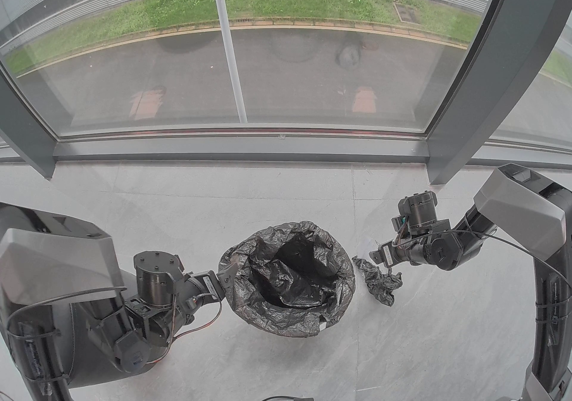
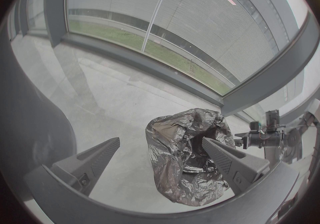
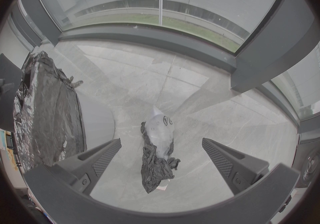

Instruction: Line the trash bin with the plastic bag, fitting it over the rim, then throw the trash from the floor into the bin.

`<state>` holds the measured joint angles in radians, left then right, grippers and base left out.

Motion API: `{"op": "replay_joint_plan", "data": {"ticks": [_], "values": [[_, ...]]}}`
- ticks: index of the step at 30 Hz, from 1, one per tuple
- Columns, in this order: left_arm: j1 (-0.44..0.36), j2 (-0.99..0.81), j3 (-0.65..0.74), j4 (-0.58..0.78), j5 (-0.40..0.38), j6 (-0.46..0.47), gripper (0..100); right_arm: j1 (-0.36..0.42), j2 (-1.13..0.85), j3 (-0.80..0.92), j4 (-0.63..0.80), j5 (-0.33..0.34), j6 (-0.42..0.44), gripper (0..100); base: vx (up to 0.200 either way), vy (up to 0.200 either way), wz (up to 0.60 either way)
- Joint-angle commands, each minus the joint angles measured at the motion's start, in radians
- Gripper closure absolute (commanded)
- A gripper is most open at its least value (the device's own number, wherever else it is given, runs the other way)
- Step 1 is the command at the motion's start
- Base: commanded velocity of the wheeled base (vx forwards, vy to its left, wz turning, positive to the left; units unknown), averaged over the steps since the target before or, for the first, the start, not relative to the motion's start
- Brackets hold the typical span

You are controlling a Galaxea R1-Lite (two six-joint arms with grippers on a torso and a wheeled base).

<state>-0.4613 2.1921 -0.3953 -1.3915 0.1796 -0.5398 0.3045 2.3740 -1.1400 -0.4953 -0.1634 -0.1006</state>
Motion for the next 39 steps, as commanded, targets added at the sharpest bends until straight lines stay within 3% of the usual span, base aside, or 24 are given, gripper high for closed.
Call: {"op": "replay_joint_plan", "data": {"ticks": [1, 7, 12, 13, 14, 19, 26, 39], "values": [[-0.008, -0.262, 0.153, 0.012, 0.034, 0.113, 0, -0.036, 0.027, -0.113, 0.144, 0.048, 0.001, 0, 0.0, 0.0, 0.0], [-0.008, -0.443, 0.339, 0.011, 0.04, 0.147, 0, -0.039, 0.076, -0.248, 0.293, 0.05, 0.001, 0, 0.0, 0.0, 0.0], [-0.007, -0.531, 0.395, 0.025, 0.149, 0.152, 0, -0.041, 0.139, -0.313, 0.296, 0.05, -0.002, 0, 0.0, 0.0, 0.0], [-0.007, -0.592, 0.395, 0.06, 0.219, 0.165, 0, -0.042, 0.175, -0.343, 0.296, 0.05, -0.013, 0, 0.0, 0.0, 0.0], [-0.008, -0.62, 0.395, 0.075, 0.233, 0.179, 0, -0.044, 0.189, -0.357, 0.296, 0.05, -0.017, 0, 0.0, 0.0, 0.0], [-0.014, -0.785, 0.395, 0.172, 0.244, 0.281, 0, -0.062, 0.266, -0.468, 0.304, 0.054, -0.027, 0, 0.0, 0.0, 0.0], [-0.005, -0.92, 0.395, 0.341, 0.253, 0.277, 0, -0.074, 0.33, -0.584, 0.314, 0.061, -0.028, 0, 0.0, 0.0, 0.0], [-0.007, -0.917, 0.395, 0.367, 0.251, 0.262, 0, -0.047, 0.439, -0.86, 0.524, 0.065, -0.03, 0, 0.0, 0.0, 0.0]]}}
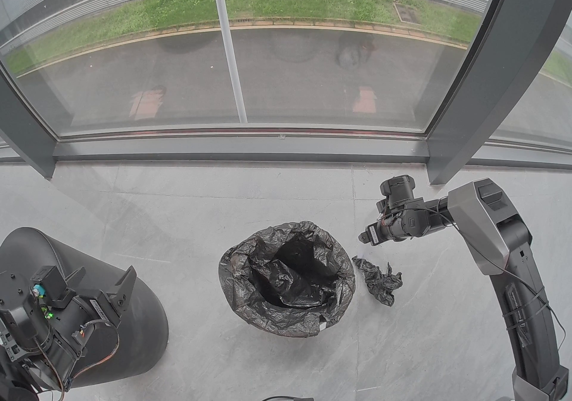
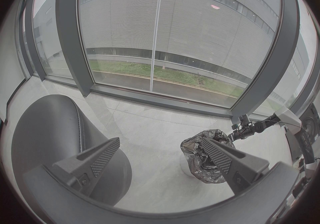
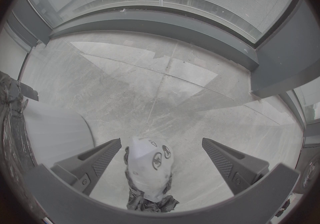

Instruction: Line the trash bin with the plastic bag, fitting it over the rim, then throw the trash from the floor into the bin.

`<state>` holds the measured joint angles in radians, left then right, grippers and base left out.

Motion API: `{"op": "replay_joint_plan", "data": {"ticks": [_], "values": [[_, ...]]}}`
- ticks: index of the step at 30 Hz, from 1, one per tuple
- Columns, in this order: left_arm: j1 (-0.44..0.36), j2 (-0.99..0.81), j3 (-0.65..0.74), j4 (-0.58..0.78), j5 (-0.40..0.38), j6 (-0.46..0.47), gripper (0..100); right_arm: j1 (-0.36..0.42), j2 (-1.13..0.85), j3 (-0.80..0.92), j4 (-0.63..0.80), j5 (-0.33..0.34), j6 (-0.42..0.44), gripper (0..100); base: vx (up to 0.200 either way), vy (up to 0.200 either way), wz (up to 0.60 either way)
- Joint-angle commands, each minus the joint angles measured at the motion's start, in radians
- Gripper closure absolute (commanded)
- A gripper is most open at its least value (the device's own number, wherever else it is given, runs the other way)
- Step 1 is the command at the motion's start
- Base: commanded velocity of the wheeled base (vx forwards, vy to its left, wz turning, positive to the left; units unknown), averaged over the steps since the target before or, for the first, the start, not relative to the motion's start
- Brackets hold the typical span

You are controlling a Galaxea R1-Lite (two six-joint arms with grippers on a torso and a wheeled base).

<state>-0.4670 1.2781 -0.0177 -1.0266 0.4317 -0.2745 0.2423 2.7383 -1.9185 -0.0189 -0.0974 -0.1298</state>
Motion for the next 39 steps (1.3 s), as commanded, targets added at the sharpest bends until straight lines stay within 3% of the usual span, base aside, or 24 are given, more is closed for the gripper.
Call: {"op": "replay_joint_plan", "data": {"ticks": [1, 8, 28, 29, 39], "values": [[-0.001, -0.002, 0.018, 0.002, -0.001, -0.006, 0, 0.015, 0.093, -0.081, 0.063, -0.001, 0.001, 0, 0.0, 0.0, 0.0], [-0.001, 0.0, 0.018, 0.005, -0.001, -0.019, 0, 0.015, 0.179, -0.081, 0.145, -0.005, 0.001, 0, 0.0, 0.0, 0.0], [-0.028, 0.023, 0.018, 0.005, -0.004, -0.072, 0, 0.008, 0.23, -0.081, 0.137, -0.033, 0.061, 0, 0.0, 0.0, 0.0], [-0.028, 0.023, 0.018, 0.005, -0.004, -0.072, 0, 0.008, 0.23, -0.081, 0.137, -0.034, 0.061, 100, 0.0, 0.0, 0.0], [-0.036, 0.009, 0.018, 0.005, -0.001, -0.083, 0, 0.005, 0.196, -0.081, 0.145, -0.054, 0.087, 100, 0.0, 0.0, 0.0]]}}
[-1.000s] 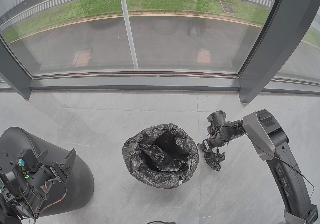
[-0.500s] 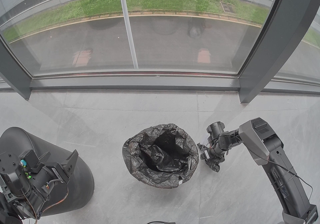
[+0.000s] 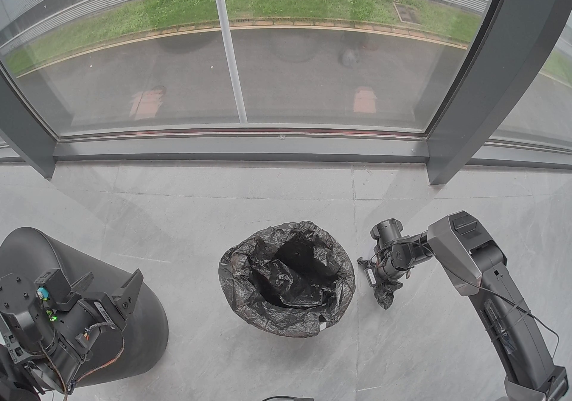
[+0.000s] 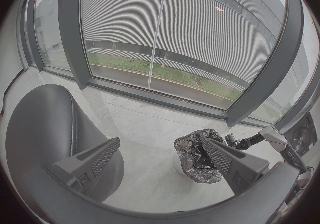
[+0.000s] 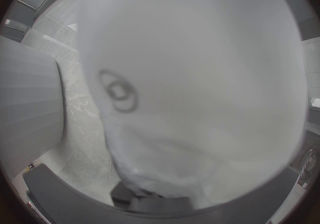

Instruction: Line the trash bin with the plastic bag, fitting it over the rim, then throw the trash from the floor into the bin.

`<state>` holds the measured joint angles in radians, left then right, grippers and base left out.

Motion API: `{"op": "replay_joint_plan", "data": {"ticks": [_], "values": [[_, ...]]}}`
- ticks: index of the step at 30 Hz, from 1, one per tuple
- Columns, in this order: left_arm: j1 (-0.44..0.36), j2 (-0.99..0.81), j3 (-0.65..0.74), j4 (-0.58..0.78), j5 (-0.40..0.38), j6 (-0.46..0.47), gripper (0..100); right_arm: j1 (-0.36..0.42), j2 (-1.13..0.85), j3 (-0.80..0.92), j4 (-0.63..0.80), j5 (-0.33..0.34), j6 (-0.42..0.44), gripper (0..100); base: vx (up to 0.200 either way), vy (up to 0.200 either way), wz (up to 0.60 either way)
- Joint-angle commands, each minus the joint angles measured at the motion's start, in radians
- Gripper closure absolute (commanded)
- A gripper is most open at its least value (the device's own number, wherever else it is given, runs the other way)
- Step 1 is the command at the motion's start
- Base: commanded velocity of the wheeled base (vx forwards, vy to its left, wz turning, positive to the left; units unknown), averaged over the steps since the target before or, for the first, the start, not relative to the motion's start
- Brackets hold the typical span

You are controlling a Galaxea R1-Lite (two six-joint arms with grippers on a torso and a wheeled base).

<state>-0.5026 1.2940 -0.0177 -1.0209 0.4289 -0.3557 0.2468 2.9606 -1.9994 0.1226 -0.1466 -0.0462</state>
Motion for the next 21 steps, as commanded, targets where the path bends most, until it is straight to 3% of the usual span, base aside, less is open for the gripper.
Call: {"op": "replay_joint_plan", "data": {"ticks": [1, 6, 11, 12, 16, 21], "values": [[-0.001, -0.01, 0.018, -0.001, 0.002, -0.002, 0, 0.0, -0.037, -0.001, 0.006, -0.011, 0.008, 100, 0.0, 0.0, 0.0], [0.001, -0.068, 0.018, -0.002, 0.008, 0.011, 0, -0.001, -0.107, -0.001, 0.022, -0.016, 0.012, 100, 0.0, 0.0, 0.0], [0.016, -0.216, 0.004, 0.045, 0.068, 0.121, 0, -0.017, -0.27, -0.001, 0.193, -0.008, 0.008, 100, 0.0, 0.0, 0.0], [0.016, -0.3, -0.002, 0.082, 0.086, 0.178, 0, -0.02, -0.341, -0.001, 0.278, -0.004, 0.008, 100, 0.0, 0.0, 0.0], [0.016, -0.49, -0.034, 0.212, 0.088, 0.291, 0, -0.021, -0.471, -0.001, 0.397, -0.002, 0.014, 100, 0.0, 0.0, 0.0], [0.036, -0.728, -0.11, 0.512, 0.088, 0.334, 0, 0.012, -0.654, -0.001, 0.513, -0.001, 0.043, 100, 0.0, 0.0, 0.0]]}}
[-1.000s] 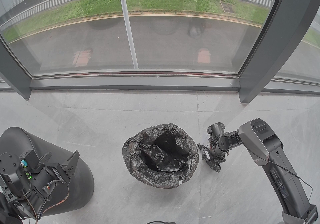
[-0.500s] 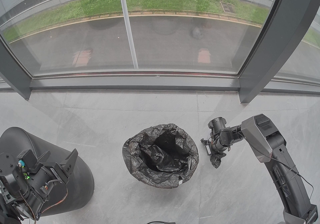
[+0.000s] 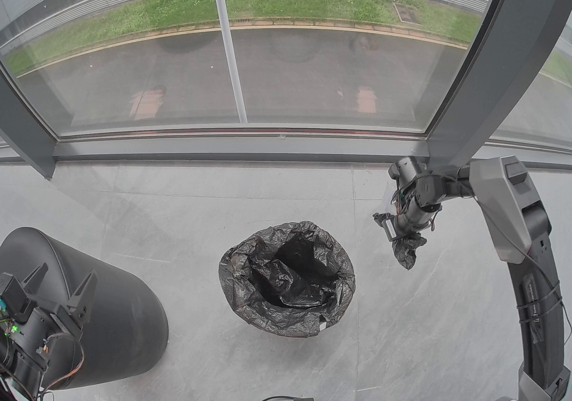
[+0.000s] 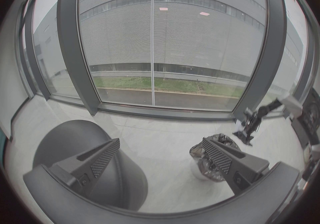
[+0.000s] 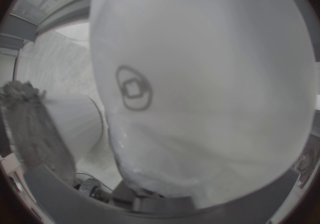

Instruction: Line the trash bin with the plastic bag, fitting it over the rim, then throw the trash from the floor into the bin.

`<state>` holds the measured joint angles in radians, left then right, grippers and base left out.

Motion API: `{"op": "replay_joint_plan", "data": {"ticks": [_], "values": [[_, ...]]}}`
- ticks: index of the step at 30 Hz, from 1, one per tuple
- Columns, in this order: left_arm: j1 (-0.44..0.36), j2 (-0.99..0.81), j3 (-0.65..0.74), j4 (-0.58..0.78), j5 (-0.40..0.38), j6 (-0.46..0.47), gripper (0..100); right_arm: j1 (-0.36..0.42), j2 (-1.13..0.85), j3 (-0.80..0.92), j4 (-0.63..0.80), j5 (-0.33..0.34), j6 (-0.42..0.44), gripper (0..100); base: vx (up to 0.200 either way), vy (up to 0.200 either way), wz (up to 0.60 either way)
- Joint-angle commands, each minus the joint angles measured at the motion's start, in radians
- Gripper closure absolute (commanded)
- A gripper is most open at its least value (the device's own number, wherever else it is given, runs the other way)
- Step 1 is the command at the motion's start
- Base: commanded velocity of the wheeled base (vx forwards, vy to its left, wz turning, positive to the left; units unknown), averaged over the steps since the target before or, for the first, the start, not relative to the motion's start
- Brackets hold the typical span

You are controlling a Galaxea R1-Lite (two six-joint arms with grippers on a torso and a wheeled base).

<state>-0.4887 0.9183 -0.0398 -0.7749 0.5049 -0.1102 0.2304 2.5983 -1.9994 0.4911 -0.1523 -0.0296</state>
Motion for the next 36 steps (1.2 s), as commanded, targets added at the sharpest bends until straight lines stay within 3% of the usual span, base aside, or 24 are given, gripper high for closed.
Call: {"op": "replay_joint_plan", "data": {"ticks": [1, 2, 4, 6, 8, 9, 12, 13, 15, 18, 24, 30, 34, 36], "values": [[0.039, -0.389, -0.104, 0.327, 0.011, 0.089, 0, 0.047, -0.323, -0.001, 0.165, 0.007, 0.028, 100, 0.0, 0.0, 0.0], [0.039, -0.389, -0.104, 0.327, 0.011, 0.089, 0, 0.047, -0.323, -0.001, 0.165, 0.007, 0.028, 100, 0.0, 0.0, 0.0], [0.099, -0.495, -0.14, 0.494, 0.003, 0.092, 0, 0.127, -0.425, -0.001, 0.241, 0.005, 0.03, 100, 0.0, 0.0, 0.0], [0.141, -0.541, -0.141, 0.549, 0.003, 0.093, 0, 0.201, -0.477, -0.001, 0.282, 0.002, 0.031, 100, 0.0, 0.0, 0.0], [0.154, -0.549, -0.14, 0.556, 0.003, 0.092, 0, 0.224, -0.489, -0.001, 0.29, 0.0, 0.034, 100, 0.0, 0.0, 0.0], [0.22, -0.582, -0.124, 0.568, 0.003, 0.092, 0, 0.316, -0.527, -0.001, 0.316, -0.012, 0.06, 100, 0.0, 0.0, 0.0], [0.269, -0.625, -0.101, 0.579, 0.001, 0.093, 0, 0.386, -0.544, -0.001, 0.328, -0.026, 0.085, 100, 0.0, 0.0, 0.0], [0.308, -0.681, -0.083, 0.594, 0.001, 0.093, 0, 0.448, -0.552, -0.001, 0.331, -0.061, 0.103, 100, 0.0, 0.0, 0.0], [0.341, -0.728, -0.069, 0.625, 0.001, 0.093, 0, 0.498, -0.547, -0.001, 0.33, -0.108, 0.112, 100, 0.0, 0.0, 0.0], [0.391, -0.766, -0.052, 0.651, -0.009, 0.092, 0, 0.555, -0.534, -0.001, 0.319, -0.13, 0.115, 100, 0.0, 0.0, 0.0], [0.469, -0.849, 0.026, 0.652, -0.052, 0.092, 0, 0.626, -0.495, -0.001, 0.297, -0.133, 0.125, 100, 0.0, 0.0, 0.0], [0.481, -0.918, 0.04, 0.698, -0.069, 0.069, 0, 0.636, -0.461, -0.001, 0.261, -0.133, 0.125, 100, 0.0, 0.0, 0.0], [0.481, -0.918, 0.04, 0.701, -0.16, 0.057, 0, 0.644, -0.458, -0.001, 0.261, -0.133, 0.128, 100, 0.0, 0.0, 0.0], [0.481, -0.918, 0.04, 0.715, -0.282, 0.066, 0, 0.649, -0.448, -0.001, 0.259, -0.133, 0.129, 100, 0.0, 0.0, 0.0]]}}
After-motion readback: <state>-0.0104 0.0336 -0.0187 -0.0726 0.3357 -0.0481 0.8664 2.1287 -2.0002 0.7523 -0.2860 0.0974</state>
